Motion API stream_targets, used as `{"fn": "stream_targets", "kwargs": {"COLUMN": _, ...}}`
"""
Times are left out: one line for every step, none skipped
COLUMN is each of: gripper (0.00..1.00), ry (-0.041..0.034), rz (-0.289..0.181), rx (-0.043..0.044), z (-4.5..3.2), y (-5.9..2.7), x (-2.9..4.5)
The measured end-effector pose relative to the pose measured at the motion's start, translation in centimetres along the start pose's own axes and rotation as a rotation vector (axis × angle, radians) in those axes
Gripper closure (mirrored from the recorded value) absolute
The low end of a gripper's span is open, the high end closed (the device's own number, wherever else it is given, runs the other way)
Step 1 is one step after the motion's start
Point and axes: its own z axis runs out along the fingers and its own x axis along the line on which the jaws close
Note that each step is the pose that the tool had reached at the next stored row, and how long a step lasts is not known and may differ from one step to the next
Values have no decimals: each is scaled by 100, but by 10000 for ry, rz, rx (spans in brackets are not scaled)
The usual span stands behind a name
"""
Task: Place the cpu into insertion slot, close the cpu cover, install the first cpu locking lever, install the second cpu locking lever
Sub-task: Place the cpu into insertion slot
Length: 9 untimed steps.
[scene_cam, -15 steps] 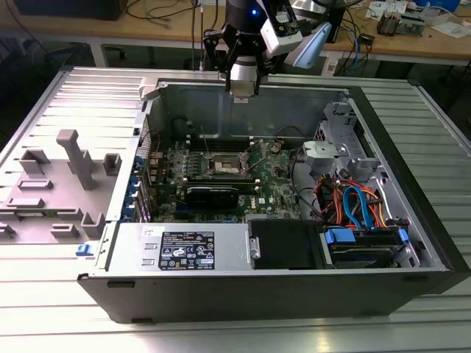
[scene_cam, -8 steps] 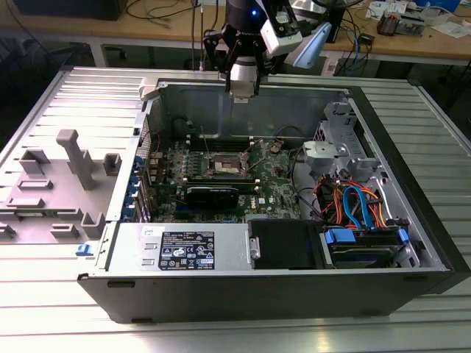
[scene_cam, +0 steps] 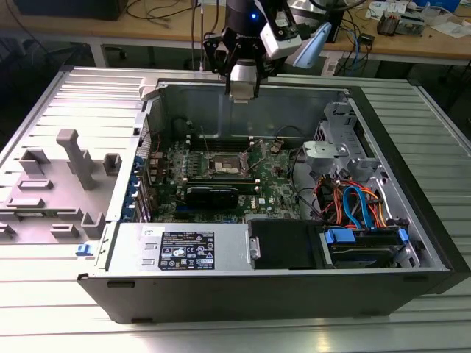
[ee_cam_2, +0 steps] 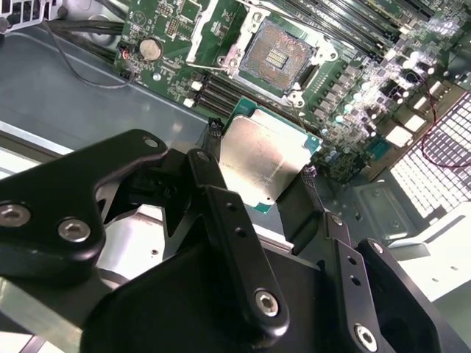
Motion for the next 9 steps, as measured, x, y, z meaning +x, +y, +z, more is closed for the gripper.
{"fn": "stream_targets", "kwargs": {"gripper": 45, "ry": 0, "rz": -1, "rx": 0, "z": 8, "y": -1, "x": 0}}
{"fn": "stream_targets", "kwargs": {"gripper": 45, "ry": 1, "rz": -1, "rx": 1, "z": 12, "y": -1, "x": 0}}
{"fn": "stream_targets", "kwargs": {"gripper": 45, "ry": 1, "rz": 0, "rx": 3, "z": 12, "y": -1, "x": 0}}
{"fn": "stream_targets", "kwargs": {"gripper": 45, "ry": 0, "rz": 0, "rx": 0, "z": 21, "y": -2, "x": 0}}
{"fn": "stream_targets", "kwargs": {"gripper": 45, "ry": 1, "rz": -1, "rx": 0, "z": 28, "y": -3, "x": -1}}
{"fn": "stream_targets", "kwargs": {"gripper": 45, "ry": -1, "rz": 0, "rx": -3, "z": 29, "y": -4, "x": 0}}
{"fn": "stream_targets", "kwargs": {"gripper": 45, "ry": -1, "rz": 1, "rx": -2, "z": 29, "y": -4, "x": 0}}
{"fn": "stream_targets", "kwargs": {"gripper": 45, "ry": 0, "rz": 0, "rx": 0, "z": 29, "y": -4, "x": 0}}
{"fn": "stream_targets", "kwargs": {"gripper": 45, "ry": 0, "rz": 0, "rx": 0, "z": 30, "y": -4, "x": 0}}
